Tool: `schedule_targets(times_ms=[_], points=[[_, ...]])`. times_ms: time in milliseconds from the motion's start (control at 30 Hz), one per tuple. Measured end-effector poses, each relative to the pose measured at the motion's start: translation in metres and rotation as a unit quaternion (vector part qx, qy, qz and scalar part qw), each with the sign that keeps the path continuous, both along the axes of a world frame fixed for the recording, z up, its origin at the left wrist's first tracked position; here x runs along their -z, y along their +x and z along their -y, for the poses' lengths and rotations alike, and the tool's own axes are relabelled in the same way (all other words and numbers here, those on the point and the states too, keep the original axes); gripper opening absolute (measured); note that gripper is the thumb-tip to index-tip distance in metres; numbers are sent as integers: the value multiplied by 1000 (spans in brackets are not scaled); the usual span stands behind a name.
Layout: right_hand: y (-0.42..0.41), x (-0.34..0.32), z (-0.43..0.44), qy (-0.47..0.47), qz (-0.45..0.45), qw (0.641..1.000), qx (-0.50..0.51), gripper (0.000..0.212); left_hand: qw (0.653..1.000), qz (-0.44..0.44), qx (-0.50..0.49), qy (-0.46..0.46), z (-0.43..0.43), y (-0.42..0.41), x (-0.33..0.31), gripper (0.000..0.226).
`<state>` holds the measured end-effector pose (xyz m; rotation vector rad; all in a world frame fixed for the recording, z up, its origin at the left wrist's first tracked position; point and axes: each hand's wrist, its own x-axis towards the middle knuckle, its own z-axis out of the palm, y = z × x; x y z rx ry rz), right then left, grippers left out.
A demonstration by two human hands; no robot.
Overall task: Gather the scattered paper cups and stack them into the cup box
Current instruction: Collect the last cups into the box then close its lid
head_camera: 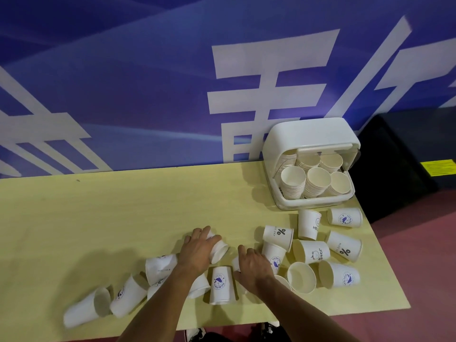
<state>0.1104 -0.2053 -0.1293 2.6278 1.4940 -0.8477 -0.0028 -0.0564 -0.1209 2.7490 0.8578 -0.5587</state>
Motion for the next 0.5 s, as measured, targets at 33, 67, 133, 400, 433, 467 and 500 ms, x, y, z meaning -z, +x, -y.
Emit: schedule_targets(times_ms=[33, 67, 133, 400, 433, 467, 500], points=[[-1, 2, 0, 0, -12, 1000, 9, 54, 1000, -4, 6, -2, -1, 0, 2, 73], [-2, 3, -1, 2, -22, 1000, 16, 56, 1000, -7, 9, -5, -3, 0, 3, 74], [-2, 5, -2, 7, -41, 999, 32, 58, 1000, -9, 12, -4, -6, 2, 5, 72], [34, -21, -6, 203, -160, 940, 224, 81, 996, 71, -52, -11, -10, 17, 4, 52], [42, -25, -4, 217, -169, 930, 244, 80, 994, 89, -64, -16, -11, 20, 3, 51], [51, -29, -2, 234, -173, 922, 255, 78, 991, 106, -74, -22, -11, 25, 0, 52], [60, -33, 1, 250, -174, 916, 260, 73, 988, 123, -83, -29, -12, 31, -2, 54]])
